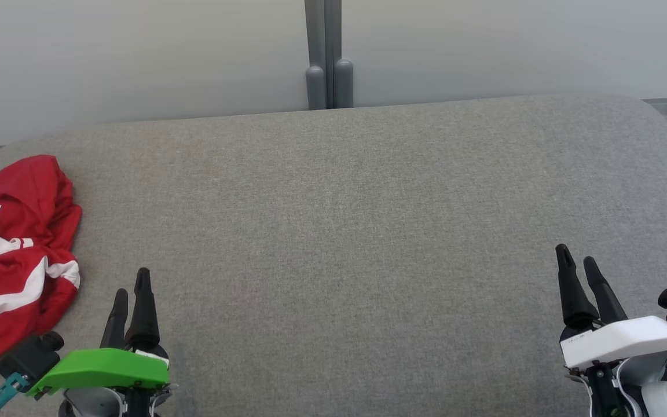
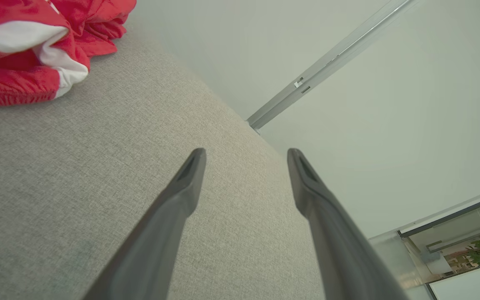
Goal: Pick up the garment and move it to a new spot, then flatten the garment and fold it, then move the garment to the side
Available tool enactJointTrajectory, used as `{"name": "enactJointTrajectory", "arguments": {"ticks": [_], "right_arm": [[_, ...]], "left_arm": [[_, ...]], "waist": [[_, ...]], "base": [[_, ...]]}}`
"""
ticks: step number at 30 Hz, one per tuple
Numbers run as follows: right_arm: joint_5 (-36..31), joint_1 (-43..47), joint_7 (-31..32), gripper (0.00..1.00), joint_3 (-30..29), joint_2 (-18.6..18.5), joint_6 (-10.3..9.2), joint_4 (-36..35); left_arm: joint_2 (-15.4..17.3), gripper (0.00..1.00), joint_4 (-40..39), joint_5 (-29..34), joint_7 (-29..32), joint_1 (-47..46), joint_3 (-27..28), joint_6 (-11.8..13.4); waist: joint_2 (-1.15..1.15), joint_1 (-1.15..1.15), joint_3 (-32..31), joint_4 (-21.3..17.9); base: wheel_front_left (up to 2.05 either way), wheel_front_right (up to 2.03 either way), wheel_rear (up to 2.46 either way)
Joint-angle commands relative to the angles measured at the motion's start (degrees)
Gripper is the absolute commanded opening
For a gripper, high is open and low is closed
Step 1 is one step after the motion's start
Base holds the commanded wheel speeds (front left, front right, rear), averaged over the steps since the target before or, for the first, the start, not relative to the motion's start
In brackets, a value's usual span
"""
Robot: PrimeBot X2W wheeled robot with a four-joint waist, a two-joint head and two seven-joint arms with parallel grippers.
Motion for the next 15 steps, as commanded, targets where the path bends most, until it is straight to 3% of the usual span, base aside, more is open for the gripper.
{"name": "enactJointTrajectory", "arguments": {"ticks": [1,15], "right_arm": [[-2.29,-0.37,-0.57,1.0,0.15,-0.66,0.02,-0.94],[-14.15,-0.06,-3.1,1.0,-0.32,-1.24,0.03,0.73]], "left_arm": [[0.58,1.0,-0.58,2.62,-0.62,-0.24,-0.09,0.32],[1.15,1.0,-0.18,16.25,-3.12,0.43,-1.32,1.55]], "waist": [[0.0,0.0,-0.02,-0.01],[0.0,0.0,-0.22,0.37]], "base": [[0.0,0.0,0.0],[0.0,0.0,0.0]]}}
